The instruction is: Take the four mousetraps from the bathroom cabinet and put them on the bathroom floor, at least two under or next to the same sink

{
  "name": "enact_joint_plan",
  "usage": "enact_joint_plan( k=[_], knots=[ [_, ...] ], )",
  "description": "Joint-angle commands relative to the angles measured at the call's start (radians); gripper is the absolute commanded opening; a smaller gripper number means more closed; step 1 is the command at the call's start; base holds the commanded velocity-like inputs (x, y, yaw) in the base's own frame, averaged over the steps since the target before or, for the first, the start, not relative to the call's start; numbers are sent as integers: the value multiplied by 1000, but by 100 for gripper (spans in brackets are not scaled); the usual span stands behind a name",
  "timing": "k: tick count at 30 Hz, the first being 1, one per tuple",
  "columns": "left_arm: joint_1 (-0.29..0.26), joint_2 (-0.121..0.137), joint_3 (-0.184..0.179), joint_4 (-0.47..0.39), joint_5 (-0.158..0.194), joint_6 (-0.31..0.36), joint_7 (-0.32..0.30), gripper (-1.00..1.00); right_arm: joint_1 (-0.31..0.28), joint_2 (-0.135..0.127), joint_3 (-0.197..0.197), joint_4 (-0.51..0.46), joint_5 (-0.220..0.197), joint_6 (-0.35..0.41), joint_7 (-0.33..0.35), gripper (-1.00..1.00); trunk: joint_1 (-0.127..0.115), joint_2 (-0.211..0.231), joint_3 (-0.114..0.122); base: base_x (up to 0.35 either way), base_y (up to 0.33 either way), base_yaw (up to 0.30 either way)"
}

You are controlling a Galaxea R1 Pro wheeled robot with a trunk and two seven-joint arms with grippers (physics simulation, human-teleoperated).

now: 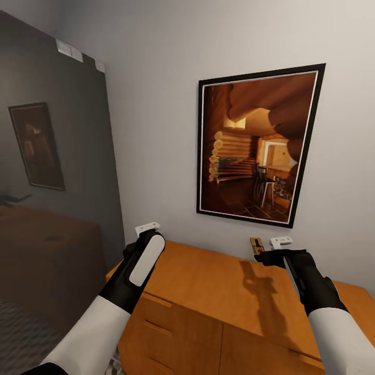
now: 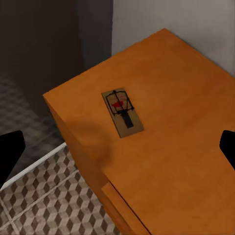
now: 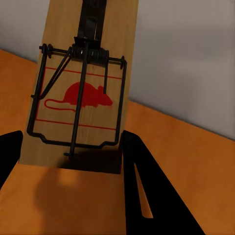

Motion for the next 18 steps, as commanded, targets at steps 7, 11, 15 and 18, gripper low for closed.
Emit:
enact_joint_plan(
  k=[7,11,15,18],
  knots=[
    [-1,0,-1,7,9,7,-2,100,-1,0,2,-2,8,3,10,-100,0,-1,-2,135,-68,4],
    [-1,0,-3,8,10,6,-4,100,-1,-2,7,-4,8,1,13,-100,0,-1,-2,156,-106,1],
    [-1,0,-7,8,13,8,-5,100,-1,-6,17,-15,11,0,73,-100,0,-1,-2,44,-30,0],
    [-1,0,-24,8,15,8,-6,100,-1,-12,66,-39,17,0,224,-100,0,-1,-2,13,-9,0]
  ],
)
